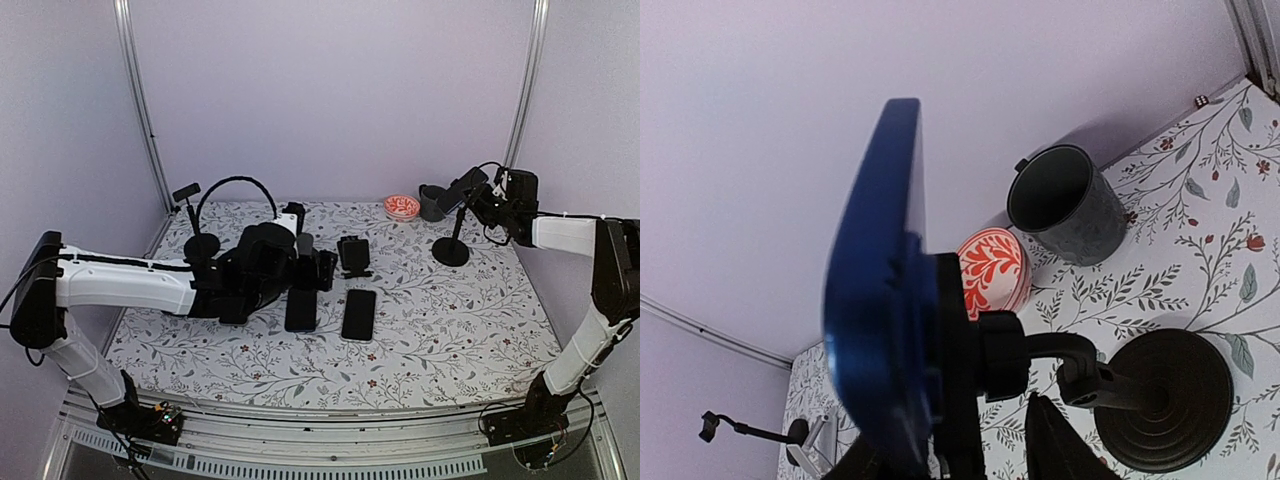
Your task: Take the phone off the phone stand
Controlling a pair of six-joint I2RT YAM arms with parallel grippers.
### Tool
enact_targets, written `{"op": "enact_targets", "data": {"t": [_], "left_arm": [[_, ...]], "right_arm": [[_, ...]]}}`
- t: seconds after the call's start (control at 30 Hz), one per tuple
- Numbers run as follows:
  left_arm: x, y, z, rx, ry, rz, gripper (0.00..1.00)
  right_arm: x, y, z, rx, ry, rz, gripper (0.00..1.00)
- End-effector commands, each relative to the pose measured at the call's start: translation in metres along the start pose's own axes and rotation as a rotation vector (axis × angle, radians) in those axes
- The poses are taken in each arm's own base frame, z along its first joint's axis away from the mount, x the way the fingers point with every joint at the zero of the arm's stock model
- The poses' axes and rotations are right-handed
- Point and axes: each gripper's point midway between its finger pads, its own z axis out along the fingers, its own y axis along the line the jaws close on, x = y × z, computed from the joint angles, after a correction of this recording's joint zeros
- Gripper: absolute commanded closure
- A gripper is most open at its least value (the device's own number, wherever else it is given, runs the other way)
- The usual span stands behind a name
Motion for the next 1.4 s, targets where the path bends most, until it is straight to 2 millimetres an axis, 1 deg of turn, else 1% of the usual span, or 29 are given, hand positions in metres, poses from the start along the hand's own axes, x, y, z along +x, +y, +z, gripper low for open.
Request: {"op": "enact_targets", "data": {"t": [0.0, 0.1, 0.23, 0.37, 0.53, 0.63, 0.77, 0.9, 0.97, 1.0, 1.1, 1.17, 1.27, 1.3, 1.37], "left_arm": [[-0.014, 0.006, -0.006, 0.003, -0.038, -0.019, 0.01], [-0.016, 0.007, -0.008, -0.001, -0.042, -0.017, 0.01], [-0.017, 0.006, -0.009, 0.003, -0.043, -0.013, 0.01], [-0.017, 0.004, -0.009, 0.017, -0.038, 0.000, 0.01], [-0.019, -0.002, -0.010, 0.045, -0.033, 0.019, 0.01], [-0.018, -0.007, -0.010, 0.070, -0.026, 0.039, 0.01], [-0.018, -0.019, -0.008, 0.117, -0.013, 0.071, 0.01], [-0.020, -0.037, -0.007, 0.186, -0.001, 0.115, 0.01], [-0.022, -0.050, -0.006, 0.236, 0.006, 0.138, 0.01], [-0.022, -0.056, -0.005, 0.262, 0.014, 0.149, 0.01], [-0.020, -0.079, -0.002, 0.340, 0.038, 0.181, 0.01], [-0.017, -0.096, 0.001, 0.396, 0.066, 0.203, 0.01], [-0.014, -0.116, 0.006, 0.444, 0.109, 0.242, 0.01], [-0.018, -0.124, 0.007, 0.459, 0.110, 0.244, 0.01], [-0.017, -0.135, 0.008, 0.490, 0.121, 0.247, 0.01]], "right_arm": [[-0.007, 0.006, 0.004, -0.025, -0.003, -0.022, 0.62], [-0.010, 0.015, 0.001, -0.054, -0.002, -0.028, 0.71], [-0.014, 0.026, -0.005, -0.086, -0.004, -0.035, 0.76], [-0.013, 0.036, -0.015, -0.122, 0.006, -0.041, 0.80], [-0.006, 0.051, -0.033, -0.186, 0.037, -0.053, 0.80], [0.001, 0.057, -0.045, -0.215, 0.058, -0.059, 0.86], [0.010, 0.064, -0.063, -0.250, 0.081, -0.064, 0.87], [0.024, 0.068, -0.082, -0.290, 0.115, -0.066, 0.87], [0.031, 0.075, -0.095, -0.312, 0.120, -0.082, 0.88], [0.038, 0.076, -0.100, -0.316, 0.130, -0.087, 0.88], [0.050, 0.082, -0.116, -0.337, 0.140, -0.102, 0.88], [0.061, 0.086, -0.124, -0.355, 0.156, -0.103, 0.88], [0.077, 0.090, -0.136, -0.367, 0.182, -0.094, 0.88], [0.081, 0.090, -0.140, -0.363, 0.185, -0.092, 0.88], [0.090, 0.092, -0.148, -0.369, 0.186, -0.092, 0.87]]}}
